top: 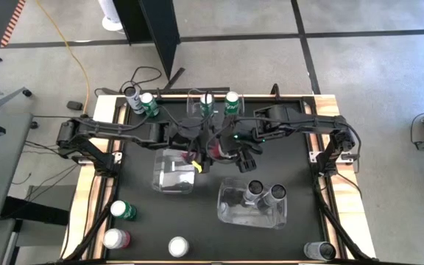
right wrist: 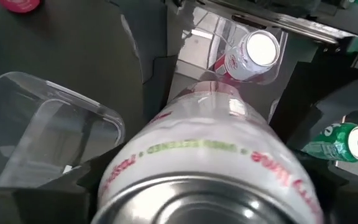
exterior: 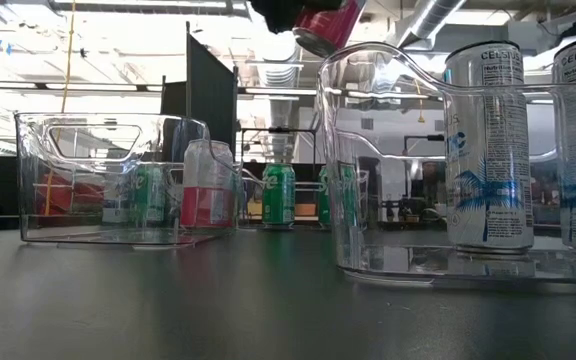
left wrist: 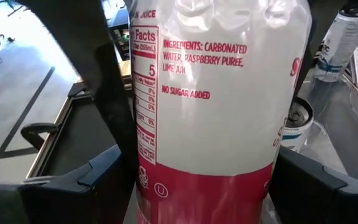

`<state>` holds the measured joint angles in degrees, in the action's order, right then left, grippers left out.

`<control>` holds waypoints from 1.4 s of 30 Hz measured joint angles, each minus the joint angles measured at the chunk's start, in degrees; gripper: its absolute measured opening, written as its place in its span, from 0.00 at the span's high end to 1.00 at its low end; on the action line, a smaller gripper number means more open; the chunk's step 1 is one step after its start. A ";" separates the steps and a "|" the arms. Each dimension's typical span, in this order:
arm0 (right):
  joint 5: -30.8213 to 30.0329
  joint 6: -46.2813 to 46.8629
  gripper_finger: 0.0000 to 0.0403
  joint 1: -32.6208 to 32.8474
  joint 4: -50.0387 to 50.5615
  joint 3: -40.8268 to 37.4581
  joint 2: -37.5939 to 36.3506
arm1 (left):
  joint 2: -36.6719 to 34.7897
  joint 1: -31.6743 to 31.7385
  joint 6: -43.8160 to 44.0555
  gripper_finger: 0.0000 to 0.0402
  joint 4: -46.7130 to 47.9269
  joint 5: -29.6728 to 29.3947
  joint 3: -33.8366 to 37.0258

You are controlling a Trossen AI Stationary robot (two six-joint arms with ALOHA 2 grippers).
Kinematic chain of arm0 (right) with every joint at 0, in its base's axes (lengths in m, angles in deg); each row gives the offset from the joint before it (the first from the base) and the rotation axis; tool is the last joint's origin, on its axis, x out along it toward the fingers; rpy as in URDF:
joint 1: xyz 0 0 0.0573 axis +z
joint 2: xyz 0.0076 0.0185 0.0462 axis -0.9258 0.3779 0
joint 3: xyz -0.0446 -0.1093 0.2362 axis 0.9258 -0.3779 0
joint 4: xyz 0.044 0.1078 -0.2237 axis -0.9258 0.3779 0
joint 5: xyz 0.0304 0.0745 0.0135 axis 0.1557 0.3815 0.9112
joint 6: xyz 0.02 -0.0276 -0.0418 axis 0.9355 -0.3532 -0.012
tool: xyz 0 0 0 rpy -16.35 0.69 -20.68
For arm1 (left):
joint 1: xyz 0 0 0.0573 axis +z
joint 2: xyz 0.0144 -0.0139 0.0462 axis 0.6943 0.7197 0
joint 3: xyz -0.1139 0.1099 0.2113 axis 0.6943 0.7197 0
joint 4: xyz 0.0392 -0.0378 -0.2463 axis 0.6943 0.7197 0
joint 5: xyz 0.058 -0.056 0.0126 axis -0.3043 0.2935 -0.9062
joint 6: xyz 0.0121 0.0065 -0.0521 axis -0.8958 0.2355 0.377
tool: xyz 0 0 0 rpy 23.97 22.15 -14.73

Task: Sort soda cans
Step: Put the pink soda can into the middle transparent bin

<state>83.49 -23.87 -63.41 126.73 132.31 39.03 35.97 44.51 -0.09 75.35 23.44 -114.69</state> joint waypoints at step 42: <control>-12.69 2.97 0.01 1.24 1.31 0.09 -0.07 | -0.02 -0.04 1.59 0.26 0.37 -0.61 -0.17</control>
<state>70.80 -20.90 -62.18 128.05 132.40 38.96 35.95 44.46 1.50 75.72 22.83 -114.86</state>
